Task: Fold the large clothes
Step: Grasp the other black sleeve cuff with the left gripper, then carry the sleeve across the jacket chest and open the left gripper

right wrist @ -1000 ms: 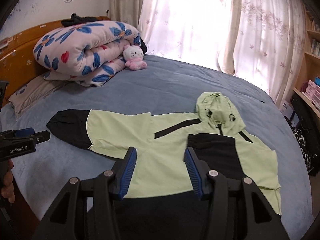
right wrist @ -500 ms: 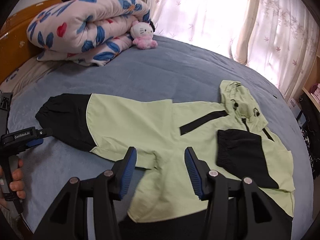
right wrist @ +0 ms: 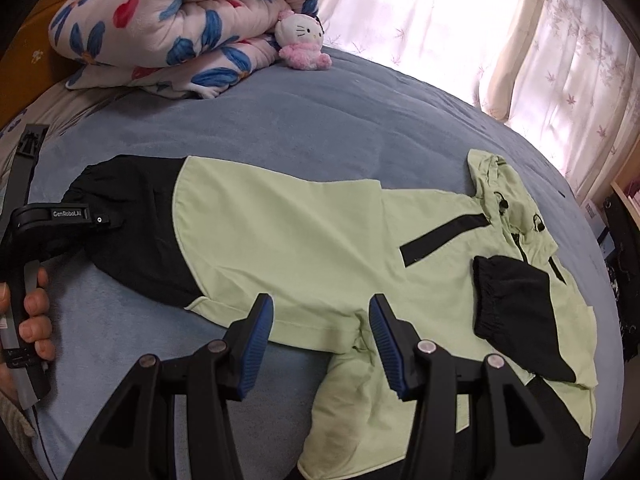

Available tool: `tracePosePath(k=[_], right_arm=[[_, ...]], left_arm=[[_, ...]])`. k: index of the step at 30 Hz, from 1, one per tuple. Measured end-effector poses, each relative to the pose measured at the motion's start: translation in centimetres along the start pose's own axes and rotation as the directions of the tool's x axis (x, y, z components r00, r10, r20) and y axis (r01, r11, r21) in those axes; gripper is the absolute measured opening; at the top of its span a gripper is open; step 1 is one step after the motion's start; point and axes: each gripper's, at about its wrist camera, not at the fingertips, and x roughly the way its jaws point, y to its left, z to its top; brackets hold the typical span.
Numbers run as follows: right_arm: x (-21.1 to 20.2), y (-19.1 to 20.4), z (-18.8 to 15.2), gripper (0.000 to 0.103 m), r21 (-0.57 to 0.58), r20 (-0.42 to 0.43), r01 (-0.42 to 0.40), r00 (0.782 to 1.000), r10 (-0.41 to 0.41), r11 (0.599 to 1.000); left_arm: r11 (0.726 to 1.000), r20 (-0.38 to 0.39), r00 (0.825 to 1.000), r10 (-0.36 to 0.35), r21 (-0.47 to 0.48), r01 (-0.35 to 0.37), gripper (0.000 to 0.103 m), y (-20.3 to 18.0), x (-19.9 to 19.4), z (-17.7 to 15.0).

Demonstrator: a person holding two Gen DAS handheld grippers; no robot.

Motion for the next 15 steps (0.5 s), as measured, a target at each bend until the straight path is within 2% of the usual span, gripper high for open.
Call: tracePosePath(k=[4, 8, 11, 15], right_arm=[[0.2, -2.4, -0.4, 0.05, 0.059, -0.006, -0.001, 1.0, 0.002, 0.998], [-0.7, -5.8, -1.3, 0.05, 0.137, -0.002, -0.012, 1.0, 0.012, 0.991], [-2.1, -8.7, -2.3, 0.05, 0.187, 0.02, -0.008, 1.0, 0.005, 0.982], [-4.4, -13.8, -4.3, 0.05, 0.263, 0.045, 0.016, 0.999, -0.029, 0.965]], left_arm=[[0.995, 0.062, 0.996, 0.068, 0.07, -0.072, 0.001, -2.6, -2.2, -0.5], [0.979, 0.152, 0.986, 0.069, 0.18, -0.096, 0.001, -8.0, -6.0, -1.2], [0.955, 0.188, 0.982, 0.033, 0.283, -0.086, 0.001, -13.7, -8.4, -2.5], [0.901, 0.182, 0.983, -0.036, 0.431, -0.047, 0.001, -22.5, -10.0, -6.1]])
